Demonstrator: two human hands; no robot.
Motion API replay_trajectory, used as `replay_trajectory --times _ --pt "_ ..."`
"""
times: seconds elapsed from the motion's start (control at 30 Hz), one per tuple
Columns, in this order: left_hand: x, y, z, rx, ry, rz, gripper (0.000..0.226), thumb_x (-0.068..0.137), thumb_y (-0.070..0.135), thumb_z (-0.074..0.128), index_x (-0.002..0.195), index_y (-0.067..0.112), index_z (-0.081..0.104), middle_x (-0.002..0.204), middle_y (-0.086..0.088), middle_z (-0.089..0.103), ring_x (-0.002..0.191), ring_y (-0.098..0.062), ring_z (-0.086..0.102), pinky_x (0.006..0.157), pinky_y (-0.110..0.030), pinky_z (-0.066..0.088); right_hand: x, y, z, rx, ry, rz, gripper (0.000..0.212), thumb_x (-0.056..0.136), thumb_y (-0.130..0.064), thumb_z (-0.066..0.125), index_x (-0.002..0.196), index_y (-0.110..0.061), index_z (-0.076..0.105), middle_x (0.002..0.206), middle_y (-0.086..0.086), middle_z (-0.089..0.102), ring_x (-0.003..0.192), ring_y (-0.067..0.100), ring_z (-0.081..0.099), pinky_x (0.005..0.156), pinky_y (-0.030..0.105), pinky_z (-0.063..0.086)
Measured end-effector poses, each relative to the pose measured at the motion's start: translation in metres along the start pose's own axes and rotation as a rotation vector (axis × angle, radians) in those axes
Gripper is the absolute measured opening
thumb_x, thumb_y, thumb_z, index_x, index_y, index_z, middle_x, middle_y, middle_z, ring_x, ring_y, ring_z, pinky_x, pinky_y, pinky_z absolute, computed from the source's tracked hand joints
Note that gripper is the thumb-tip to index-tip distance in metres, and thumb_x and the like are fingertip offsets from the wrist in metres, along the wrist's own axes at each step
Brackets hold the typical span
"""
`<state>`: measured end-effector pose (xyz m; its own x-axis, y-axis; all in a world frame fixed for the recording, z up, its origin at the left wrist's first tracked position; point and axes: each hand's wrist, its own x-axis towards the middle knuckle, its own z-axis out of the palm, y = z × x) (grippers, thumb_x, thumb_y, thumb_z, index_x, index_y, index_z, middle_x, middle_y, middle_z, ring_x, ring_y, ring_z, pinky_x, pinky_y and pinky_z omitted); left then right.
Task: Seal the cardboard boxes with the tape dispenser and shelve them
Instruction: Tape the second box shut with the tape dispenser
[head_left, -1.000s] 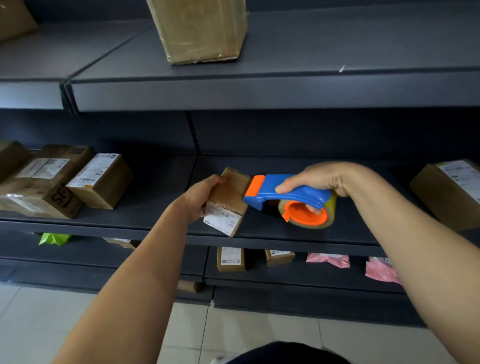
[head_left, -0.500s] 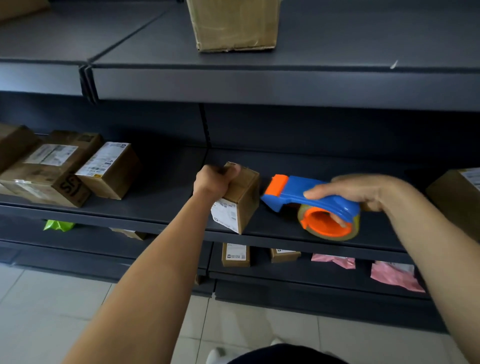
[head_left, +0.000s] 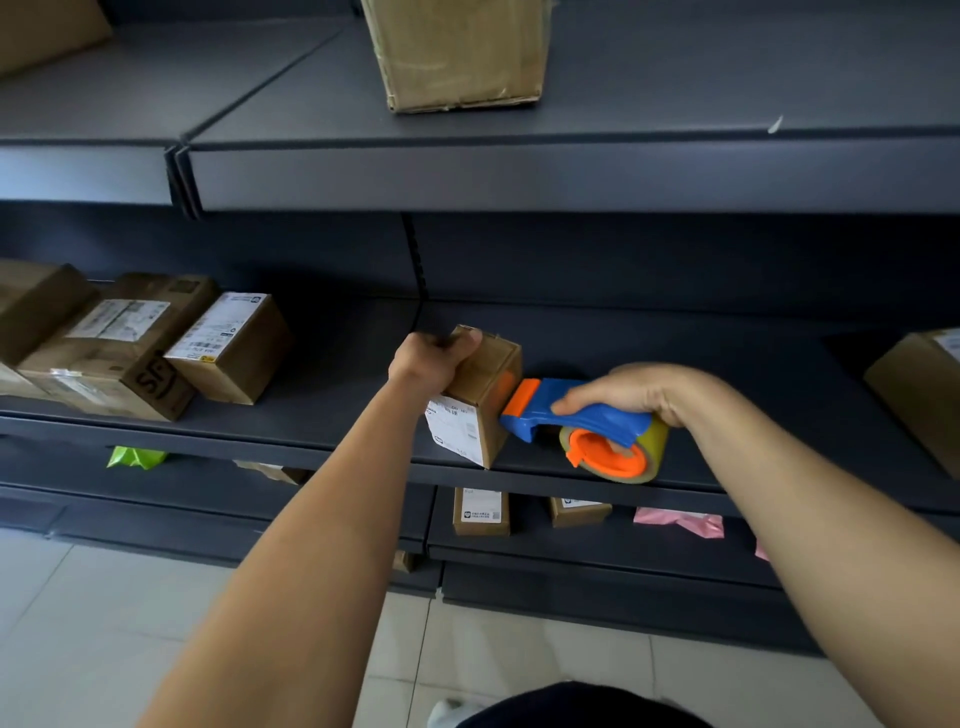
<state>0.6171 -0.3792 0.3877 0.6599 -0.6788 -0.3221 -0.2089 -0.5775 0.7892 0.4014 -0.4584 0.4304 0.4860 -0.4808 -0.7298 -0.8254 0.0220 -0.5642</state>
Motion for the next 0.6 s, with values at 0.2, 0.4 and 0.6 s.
replay_trajectory --times 0.2,0.4,0.6 --pt "-0.013 -0.031 0.008 -0.479 -0.111 -0.235 0.059 0.074 0.053 0.074 0.102 0.001 0.067 0.087 -0.011 0.071 0.081 -0.027 0.069 0.085 -0.043 0.056 -0.024 -0.021 -0.031 -0.147 -0.031 -0.04 0.035 0.084 -0.037 0.067 0.065 -0.008 0.059 0.045 0.006 0.057 0.036 0.016 0.051 0.043 0.02 0.042" --pt "-0.018 -0.051 0.019 -0.246 -0.003 -0.195 0.037 0.094 0.038 0.056 0.109 0.005 0.064 0.085 -0.003 0.064 0.081 -0.022 0.06 0.071 -0.03 0.046 -0.017 -0.042 -0.018 -0.329 -0.081 -0.021 0.035 0.086 -0.04 0.063 0.076 -0.006 0.057 0.055 0.011 0.059 0.043 0.017 0.053 0.043 0.019 0.044" --pt "-0.026 -0.036 0.025 0.019 -0.047 0.265 0.044 0.097 0.03 0.053 0.139 0.019 0.049 0.142 0.001 0.049 0.129 -0.012 0.044 0.102 -0.022 0.032 -0.015 -0.048 -0.014 -0.325 -0.05 -0.016 0.036 0.086 -0.04 0.064 0.071 -0.007 0.057 0.047 0.006 0.059 0.037 0.013 0.054 0.041 0.017 0.044"
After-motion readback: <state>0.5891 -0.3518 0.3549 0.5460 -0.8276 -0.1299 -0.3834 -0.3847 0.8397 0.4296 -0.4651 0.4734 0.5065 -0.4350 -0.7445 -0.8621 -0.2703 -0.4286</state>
